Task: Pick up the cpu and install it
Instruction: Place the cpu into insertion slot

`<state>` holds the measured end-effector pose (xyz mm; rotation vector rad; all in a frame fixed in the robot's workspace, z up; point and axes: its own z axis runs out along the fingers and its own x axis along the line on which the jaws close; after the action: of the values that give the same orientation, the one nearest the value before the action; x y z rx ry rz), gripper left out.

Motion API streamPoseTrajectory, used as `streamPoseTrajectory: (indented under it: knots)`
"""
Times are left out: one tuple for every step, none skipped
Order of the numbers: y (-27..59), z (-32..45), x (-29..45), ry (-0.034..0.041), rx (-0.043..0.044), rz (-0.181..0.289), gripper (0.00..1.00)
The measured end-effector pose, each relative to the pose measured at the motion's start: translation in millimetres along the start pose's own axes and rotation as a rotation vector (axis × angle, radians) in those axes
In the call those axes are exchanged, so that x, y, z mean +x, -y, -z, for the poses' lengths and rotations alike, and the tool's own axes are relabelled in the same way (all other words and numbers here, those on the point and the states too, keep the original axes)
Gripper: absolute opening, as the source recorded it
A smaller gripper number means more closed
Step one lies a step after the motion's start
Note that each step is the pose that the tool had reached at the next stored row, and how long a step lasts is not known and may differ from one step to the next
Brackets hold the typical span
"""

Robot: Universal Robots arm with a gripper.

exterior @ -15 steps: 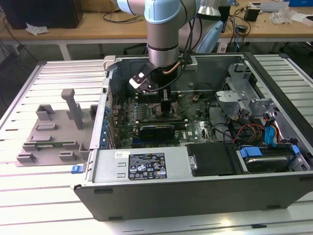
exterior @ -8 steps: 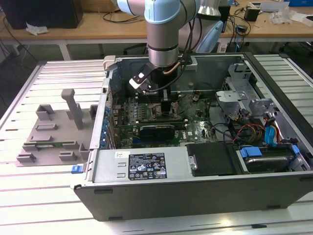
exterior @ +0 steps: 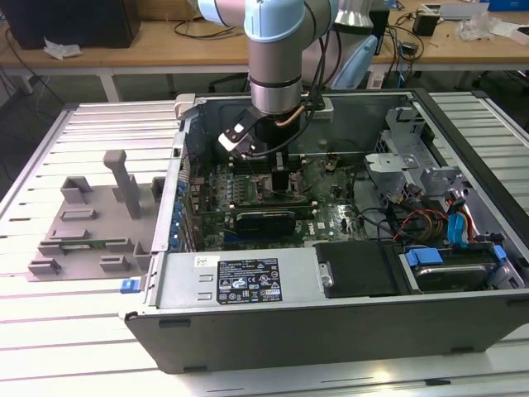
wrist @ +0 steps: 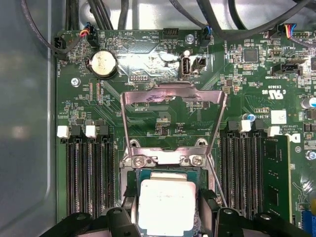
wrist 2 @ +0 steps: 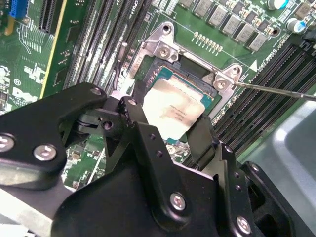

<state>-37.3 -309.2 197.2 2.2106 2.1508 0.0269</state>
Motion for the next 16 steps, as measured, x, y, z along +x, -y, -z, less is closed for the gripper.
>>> streamPoseTrajectory:
  knots:
    - [0.0,0.0,0.0,0.0001,0.0000,0.000,0.61]
    - [0.0,0.4,0.0,0.0001,0.0000,0.000,0.61]
    - [-0.1,1.6,0.0,0.0000,0.0000,0.000,0.61]
    - [-0.2,3.5,-0.1,0.0001,0.0001,0.000,0.61]
    - [-0.2,4.1,-0.1,-0.0001,-0.0001,0.000,0.61]
    - [-0.2,4.1,-0.1,-0.0002,-0.0001,0.000,0.61]
    - [-0.3,4.2,-0.1,-0.0002,-0.0002,0.000,0.61]
    - [-0.2,4.3,-0.1,0.0000,0.0000,0.000,0.61]
    - [-0.2,4.5,-0.2,0.0002,0.0001,0.000,0.53]
    - [-0.2,4.5,-0.1,0.0001,0.0001,0.000,0.53]
    - [-0.2,4.5,-0.1,0.0000,0.0000,0.000,0.53]
    - [-0.2,4.5,-0.1,0.0000,0.0000,0.000,0.53]
    - [-0.3,4.5,-0.1,-0.0001,-0.0001,0.000,0.53]
    - [-0.3,4.6,-0.1,-0.0001,-0.0001,0.000,0.53]
    - [-0.3,4.6,-0.1,-0.0001,-0.0001,0.000,0.53]
    - [-0.2,4.6,-0.1,0.0000,0.0000,0.000,0.53]
